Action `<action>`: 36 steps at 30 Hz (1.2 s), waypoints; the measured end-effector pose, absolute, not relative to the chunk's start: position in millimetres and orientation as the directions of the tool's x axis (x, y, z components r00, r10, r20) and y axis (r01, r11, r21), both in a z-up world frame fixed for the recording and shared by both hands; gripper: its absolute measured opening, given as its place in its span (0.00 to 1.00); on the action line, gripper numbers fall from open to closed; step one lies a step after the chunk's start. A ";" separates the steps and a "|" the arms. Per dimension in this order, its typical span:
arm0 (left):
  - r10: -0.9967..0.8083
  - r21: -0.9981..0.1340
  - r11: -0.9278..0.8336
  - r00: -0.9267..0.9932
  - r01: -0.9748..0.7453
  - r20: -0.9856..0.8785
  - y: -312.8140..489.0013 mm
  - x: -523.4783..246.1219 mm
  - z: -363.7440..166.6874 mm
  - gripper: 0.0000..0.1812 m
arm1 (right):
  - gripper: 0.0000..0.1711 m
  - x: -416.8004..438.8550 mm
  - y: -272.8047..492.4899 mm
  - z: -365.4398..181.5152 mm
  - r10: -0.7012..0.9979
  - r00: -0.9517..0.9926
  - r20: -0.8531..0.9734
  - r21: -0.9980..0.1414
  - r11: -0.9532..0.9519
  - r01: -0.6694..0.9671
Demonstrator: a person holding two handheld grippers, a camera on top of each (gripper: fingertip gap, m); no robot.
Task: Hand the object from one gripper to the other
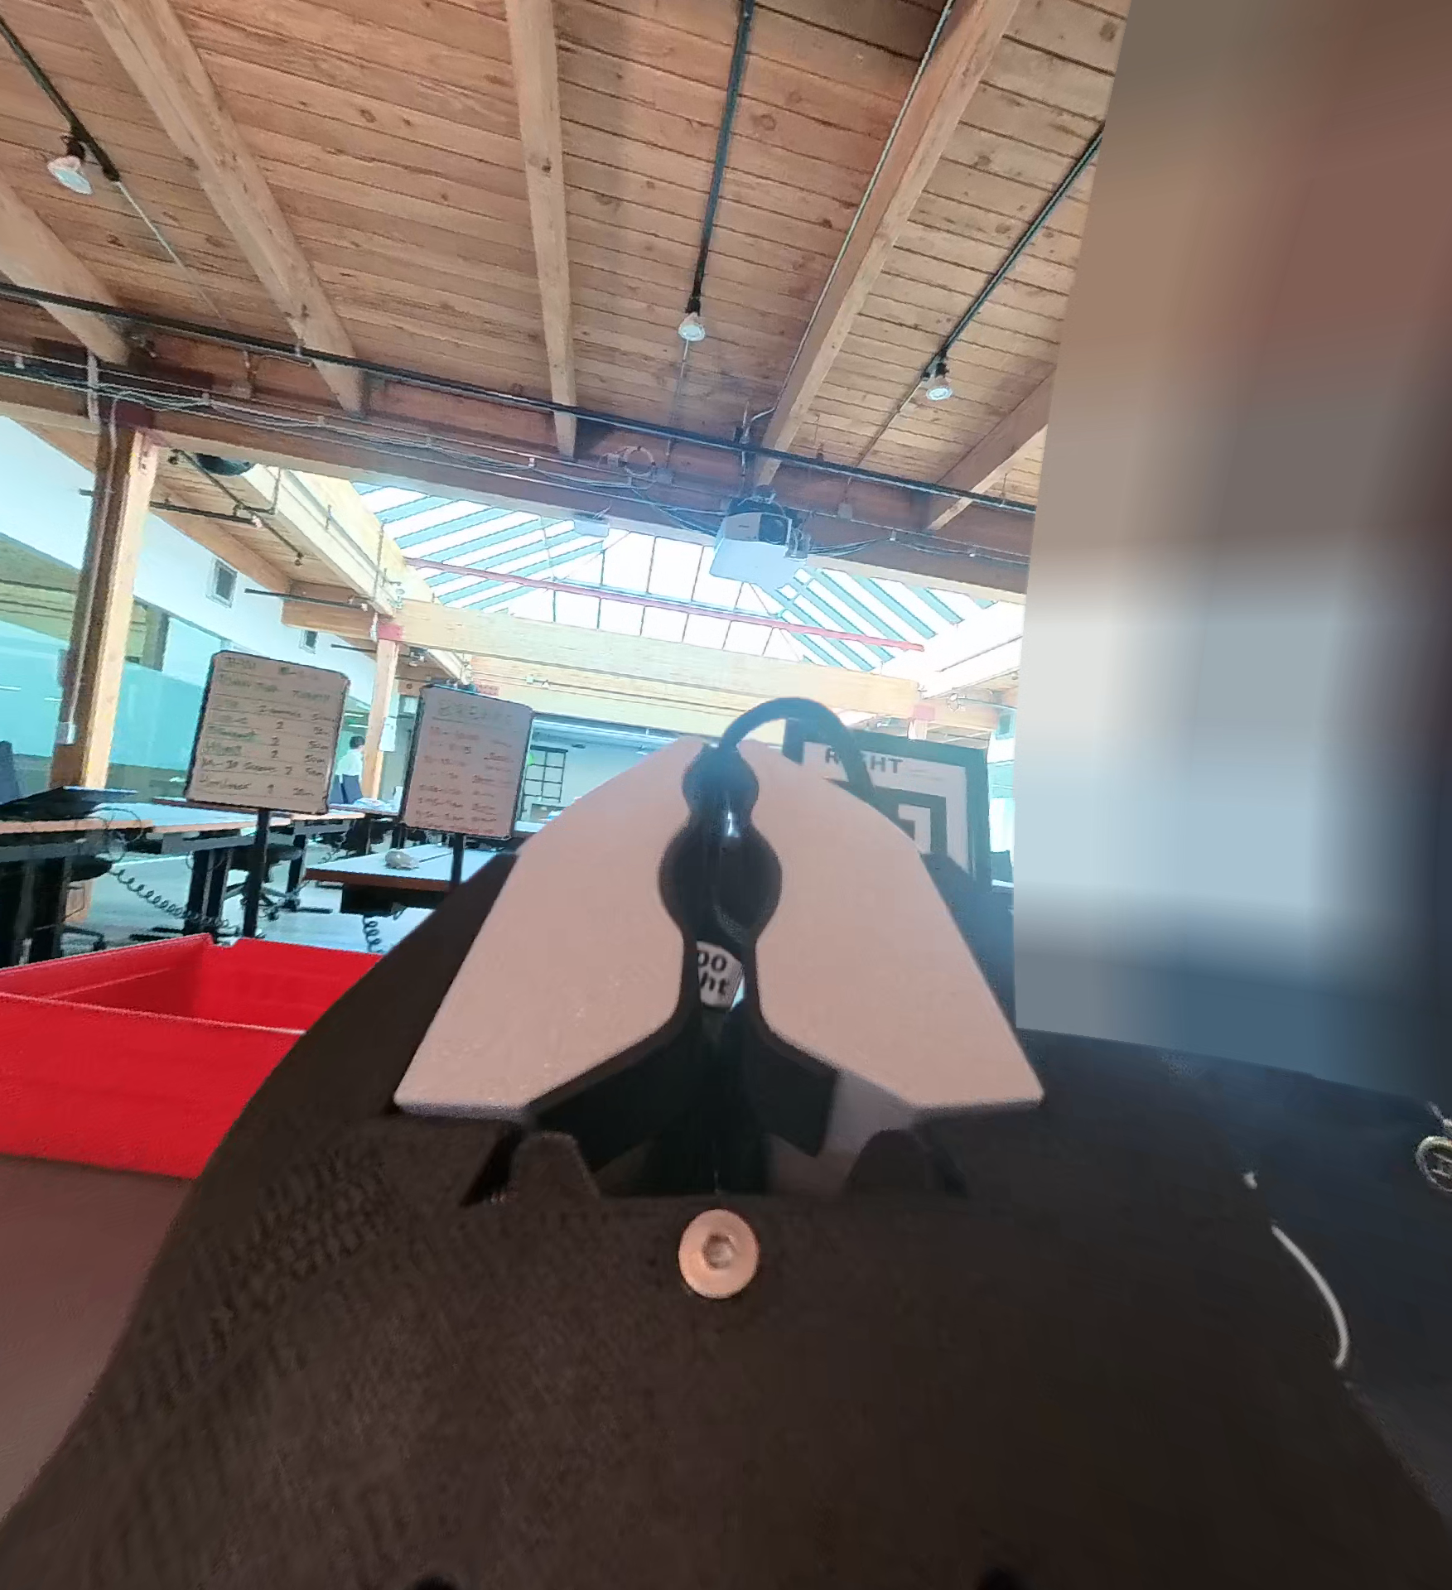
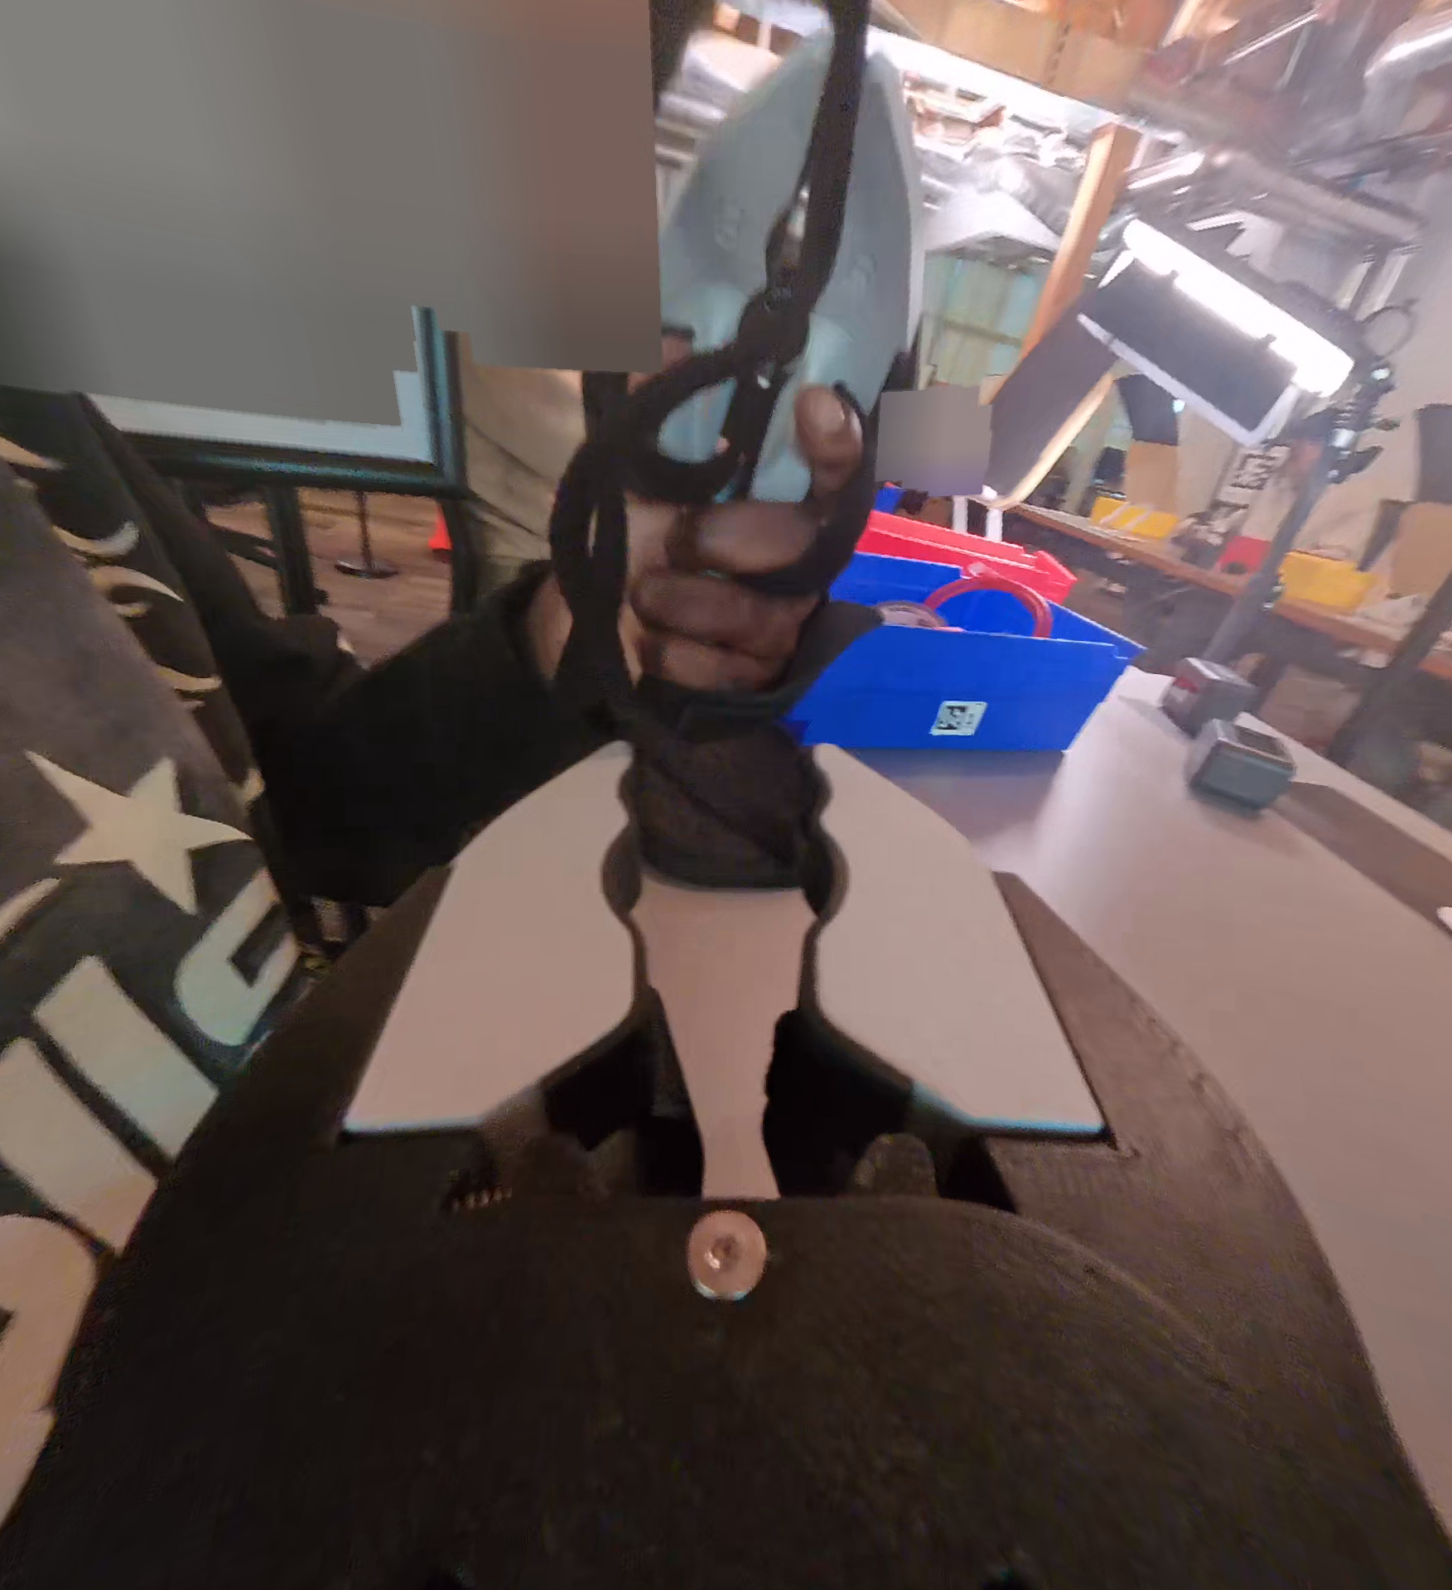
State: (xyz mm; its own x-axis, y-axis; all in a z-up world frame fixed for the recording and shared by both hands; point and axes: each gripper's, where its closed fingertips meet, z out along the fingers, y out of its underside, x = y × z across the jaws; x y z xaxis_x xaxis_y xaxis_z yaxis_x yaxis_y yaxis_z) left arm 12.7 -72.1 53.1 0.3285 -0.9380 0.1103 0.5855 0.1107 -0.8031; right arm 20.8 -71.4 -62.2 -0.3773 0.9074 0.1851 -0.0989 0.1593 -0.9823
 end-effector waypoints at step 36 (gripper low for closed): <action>-0.762 -0.824 0.374 0.647 0.426 -0.012 -61.2 -3.9 56.1 0.01 | 0.01 -1.8 -109.0 -75.3 0.818 -0.512 -0.262 -0.965 -0.208 0.160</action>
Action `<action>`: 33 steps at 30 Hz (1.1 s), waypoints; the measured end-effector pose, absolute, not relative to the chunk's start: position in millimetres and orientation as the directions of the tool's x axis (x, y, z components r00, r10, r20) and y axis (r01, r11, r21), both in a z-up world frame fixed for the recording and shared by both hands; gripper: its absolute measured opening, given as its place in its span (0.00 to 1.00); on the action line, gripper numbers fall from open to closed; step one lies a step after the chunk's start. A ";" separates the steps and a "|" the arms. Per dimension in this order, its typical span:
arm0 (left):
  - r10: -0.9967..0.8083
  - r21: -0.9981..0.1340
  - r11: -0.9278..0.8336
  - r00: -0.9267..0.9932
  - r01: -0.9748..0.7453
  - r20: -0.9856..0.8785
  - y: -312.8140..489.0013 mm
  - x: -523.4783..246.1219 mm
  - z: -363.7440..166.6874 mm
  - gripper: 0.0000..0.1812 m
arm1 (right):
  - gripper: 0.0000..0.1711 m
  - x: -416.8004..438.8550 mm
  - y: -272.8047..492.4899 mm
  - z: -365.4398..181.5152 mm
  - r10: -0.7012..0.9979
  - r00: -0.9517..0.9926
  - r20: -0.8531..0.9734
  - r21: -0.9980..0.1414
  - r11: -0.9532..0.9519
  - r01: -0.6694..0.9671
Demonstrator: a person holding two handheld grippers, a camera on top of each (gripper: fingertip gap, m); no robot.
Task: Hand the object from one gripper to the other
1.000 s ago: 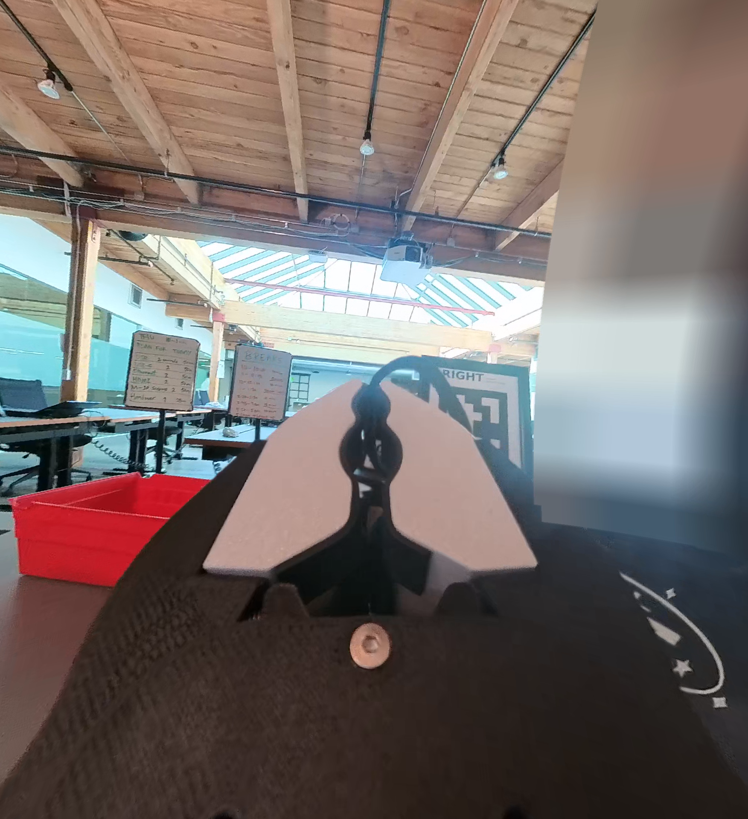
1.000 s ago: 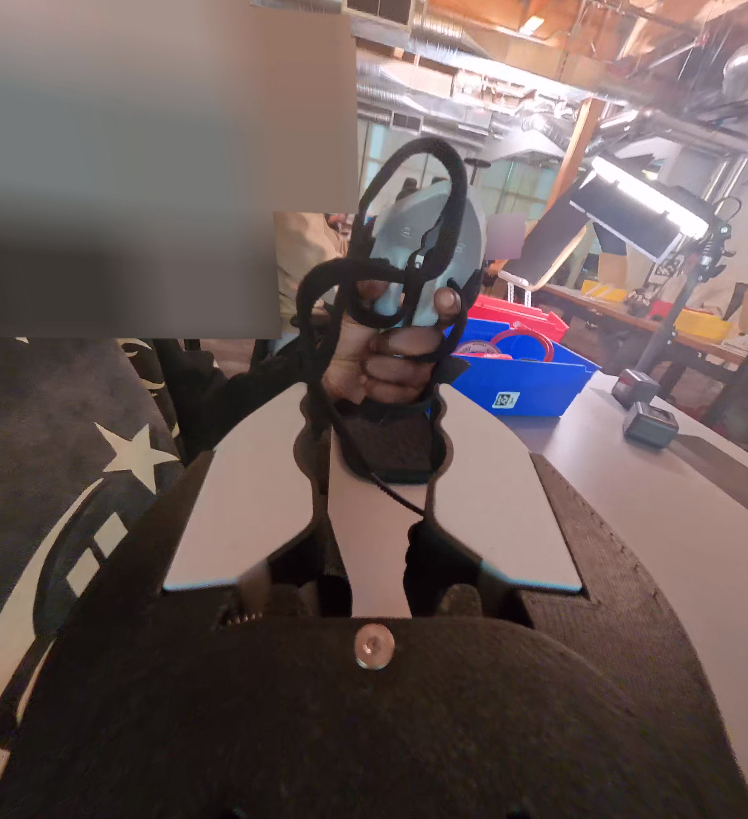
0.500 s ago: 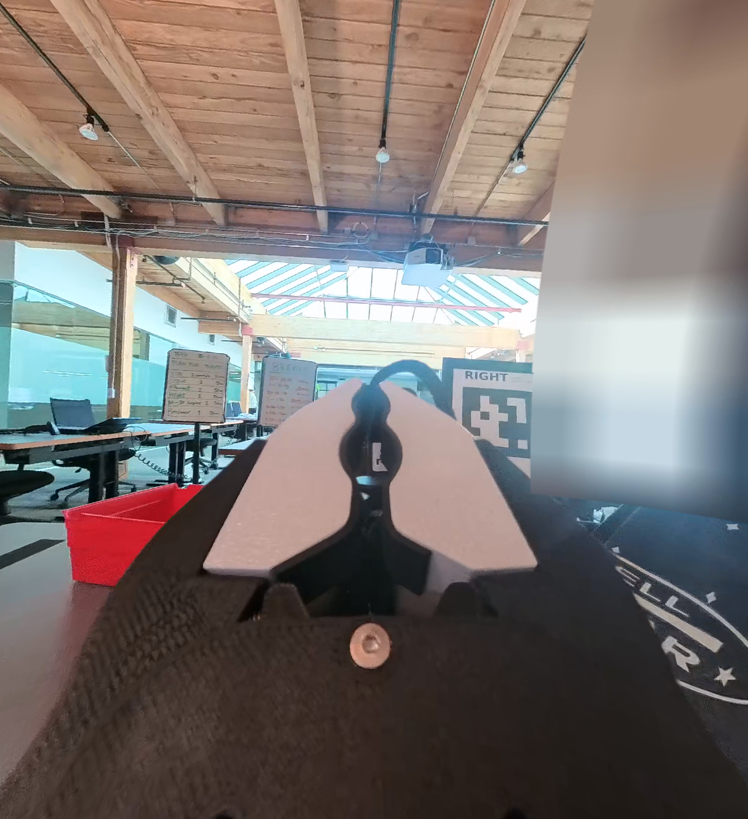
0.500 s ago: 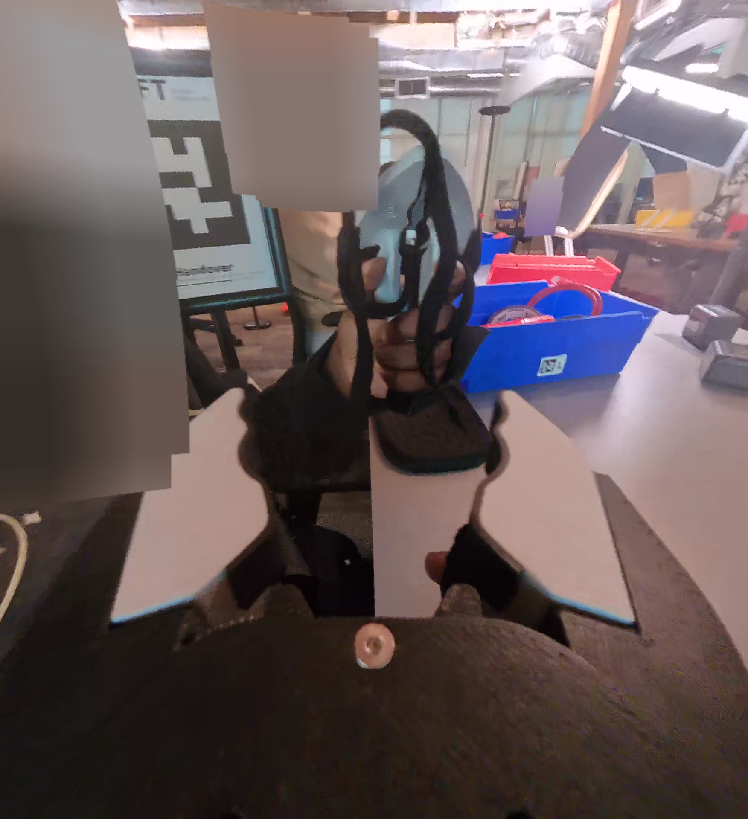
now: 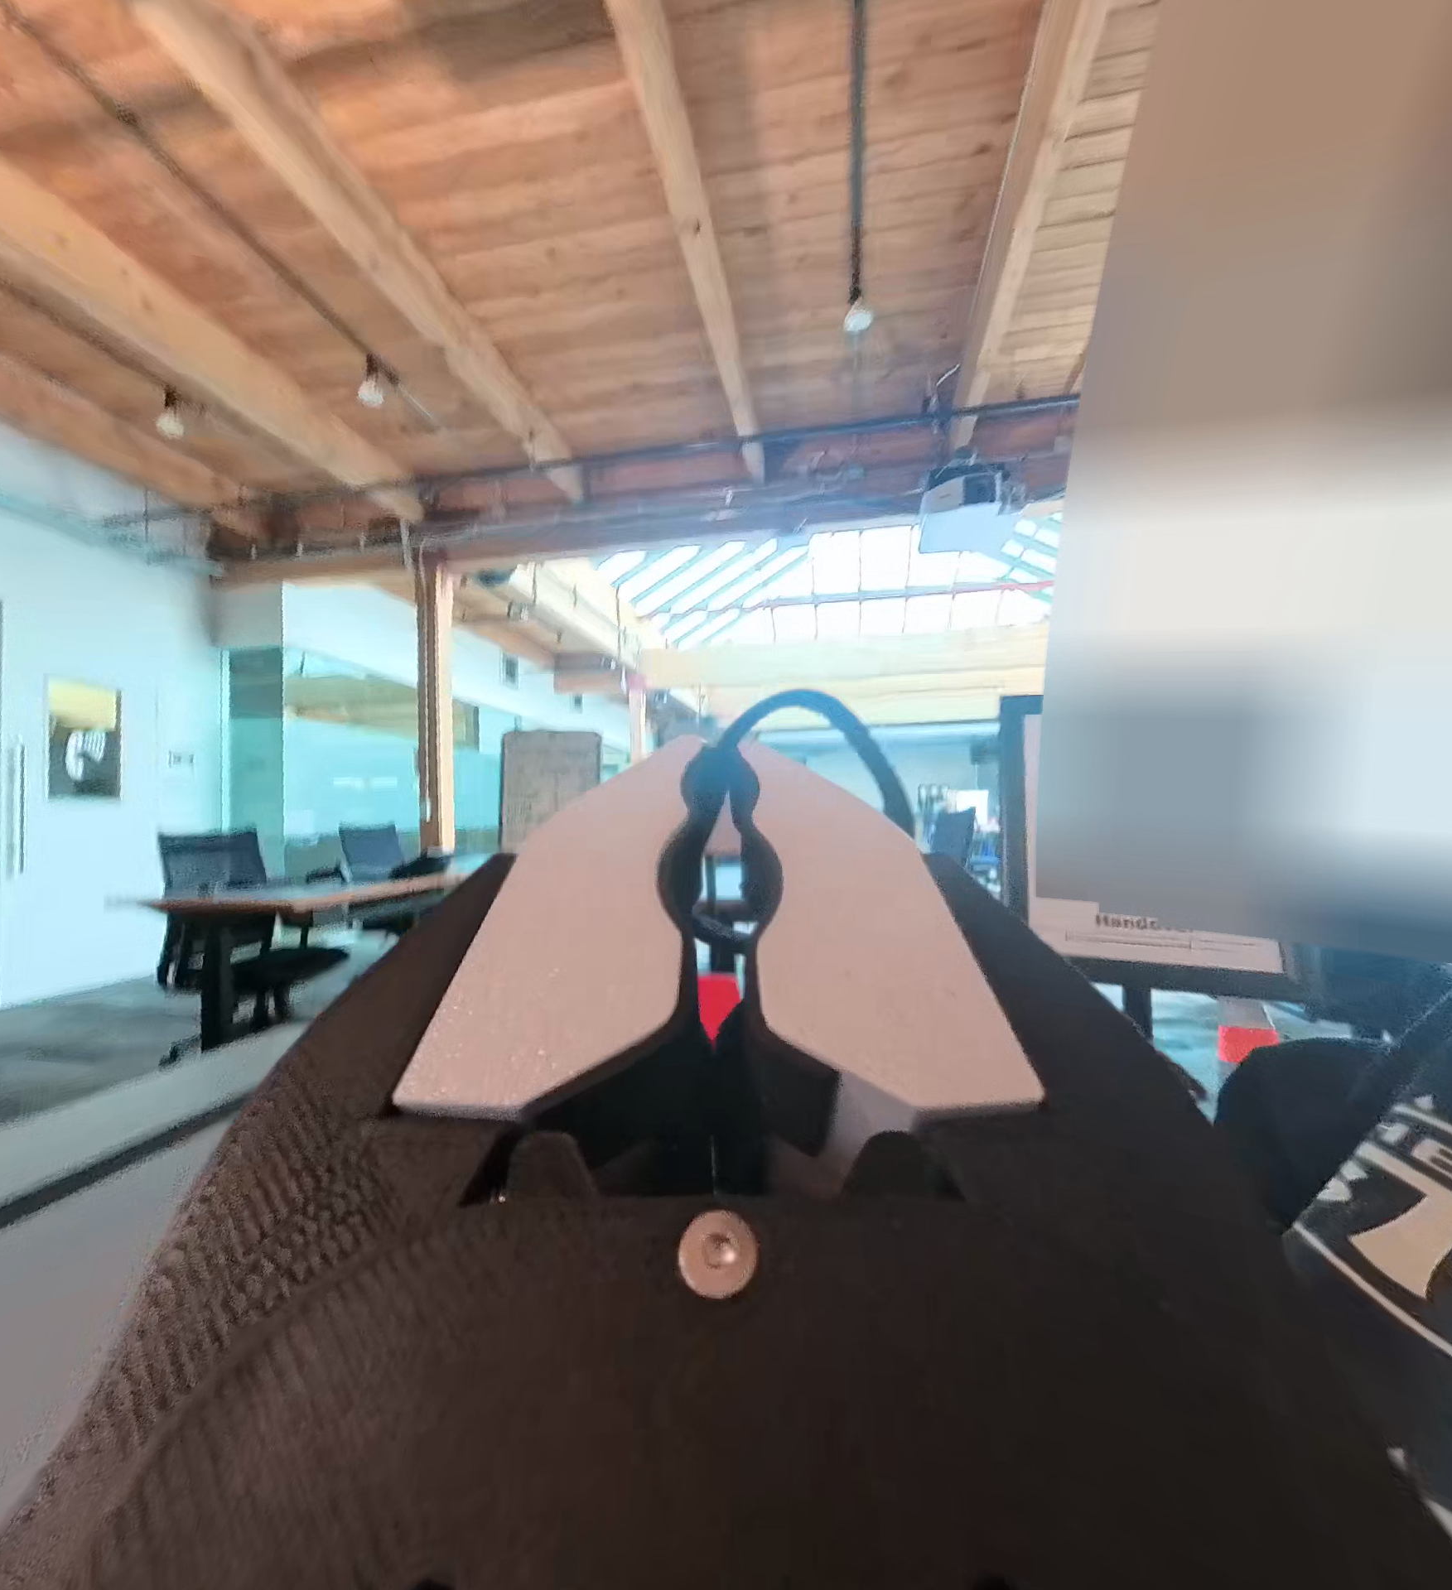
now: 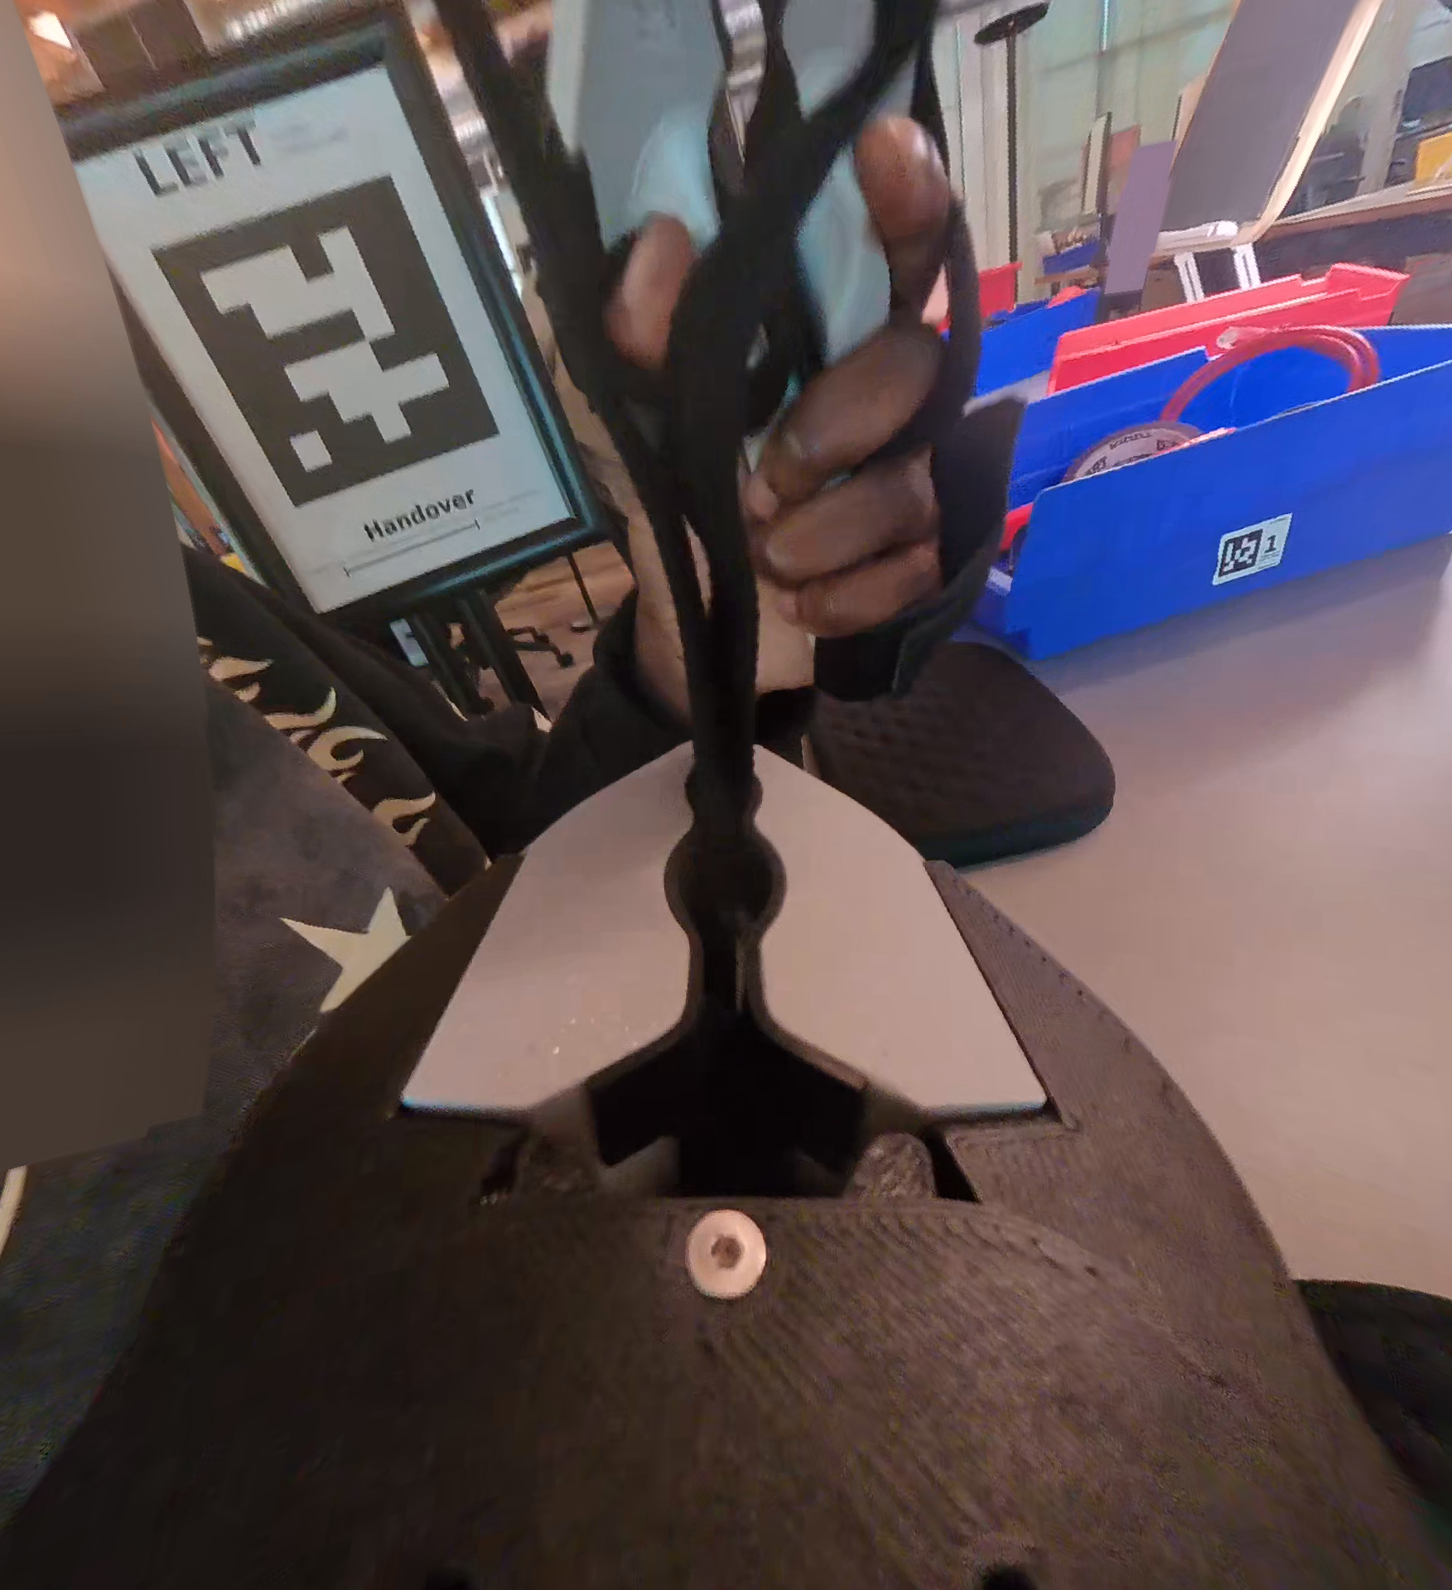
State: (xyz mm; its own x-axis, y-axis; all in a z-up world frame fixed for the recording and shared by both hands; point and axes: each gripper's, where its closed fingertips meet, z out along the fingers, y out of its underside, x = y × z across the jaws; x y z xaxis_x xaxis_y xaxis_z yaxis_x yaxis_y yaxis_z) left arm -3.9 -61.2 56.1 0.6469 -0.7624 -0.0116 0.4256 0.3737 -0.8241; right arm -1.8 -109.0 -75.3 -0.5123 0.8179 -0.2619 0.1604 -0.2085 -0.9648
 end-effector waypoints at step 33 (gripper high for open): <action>-0.910 -0.961 -0.108 0.364 0.254 0.198 -38.6 56.7 -33.1 0.03 | 0.33 38.5 -64.3 -62.0 0.906 -0.406 -0.119 -0.979 -0.041 0.198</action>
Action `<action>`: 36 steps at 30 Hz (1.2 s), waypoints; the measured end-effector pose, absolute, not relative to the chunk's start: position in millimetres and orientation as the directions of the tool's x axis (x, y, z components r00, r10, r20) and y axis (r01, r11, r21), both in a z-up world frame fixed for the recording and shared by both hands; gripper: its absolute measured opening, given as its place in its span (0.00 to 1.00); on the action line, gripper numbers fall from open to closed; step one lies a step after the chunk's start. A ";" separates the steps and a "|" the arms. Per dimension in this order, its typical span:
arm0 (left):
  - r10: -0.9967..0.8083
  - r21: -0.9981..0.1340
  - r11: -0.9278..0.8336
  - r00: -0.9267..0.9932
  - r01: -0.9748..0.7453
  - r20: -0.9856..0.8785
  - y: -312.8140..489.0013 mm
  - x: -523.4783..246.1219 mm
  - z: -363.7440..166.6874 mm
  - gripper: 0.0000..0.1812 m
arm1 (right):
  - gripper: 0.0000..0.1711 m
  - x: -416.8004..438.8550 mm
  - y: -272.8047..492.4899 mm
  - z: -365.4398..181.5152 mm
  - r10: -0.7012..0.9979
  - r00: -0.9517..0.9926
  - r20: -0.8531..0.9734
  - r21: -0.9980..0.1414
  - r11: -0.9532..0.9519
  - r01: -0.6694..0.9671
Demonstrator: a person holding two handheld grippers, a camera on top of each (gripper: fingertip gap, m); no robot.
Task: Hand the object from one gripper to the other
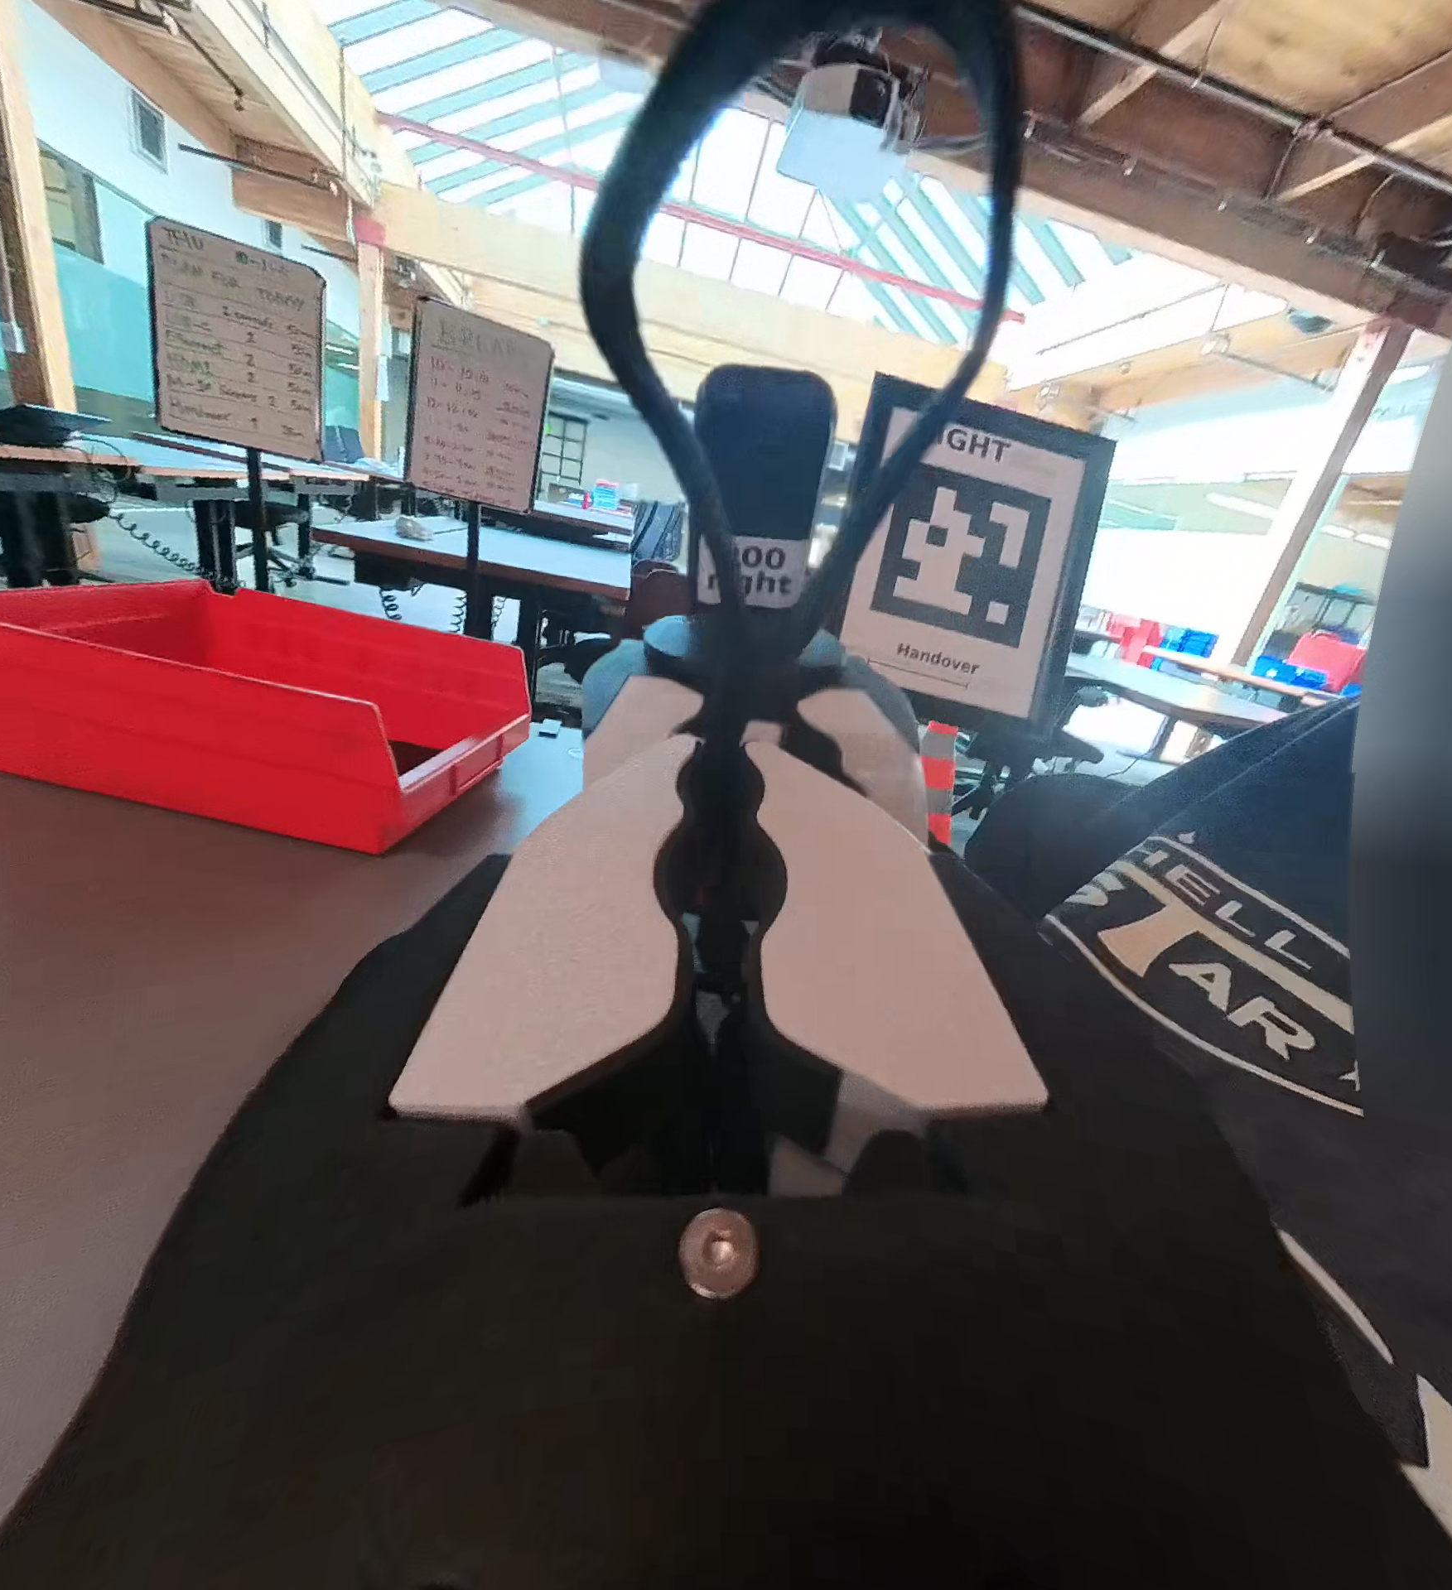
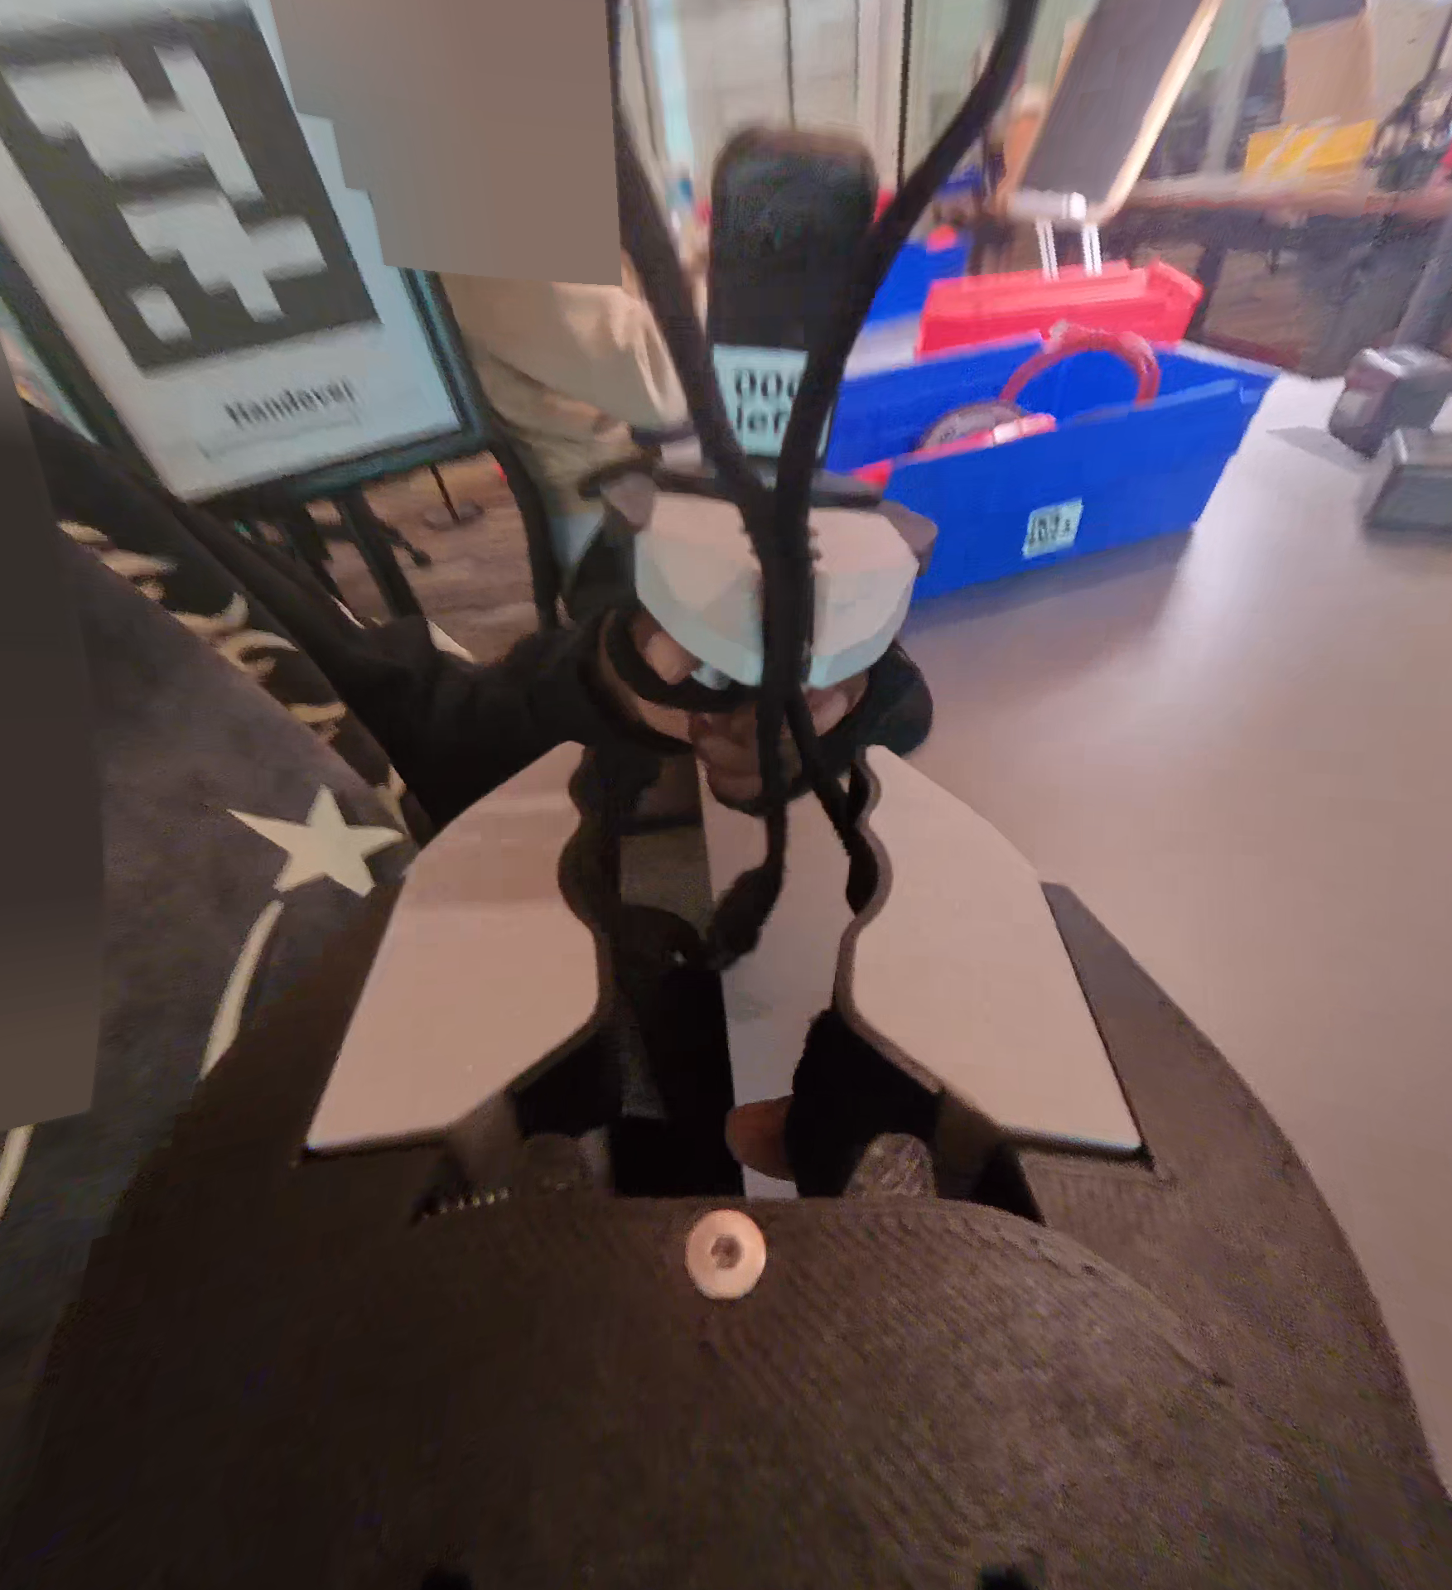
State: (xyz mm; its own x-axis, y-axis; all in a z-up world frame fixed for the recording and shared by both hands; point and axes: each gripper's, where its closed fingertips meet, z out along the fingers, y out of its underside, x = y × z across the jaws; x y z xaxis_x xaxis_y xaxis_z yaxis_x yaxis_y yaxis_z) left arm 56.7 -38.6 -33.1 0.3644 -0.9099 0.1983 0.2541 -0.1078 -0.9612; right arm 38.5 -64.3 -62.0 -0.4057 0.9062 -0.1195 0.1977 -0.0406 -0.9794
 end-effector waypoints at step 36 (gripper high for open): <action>-0.932 -0.966 -0.120 0.309 0.230 0.189 -52.6 54.8 -25.3 0.03 | 0.08 31.7 -75.2 -60.1 0.884 -0.459 -0.084 -0.992 -0.032 0.119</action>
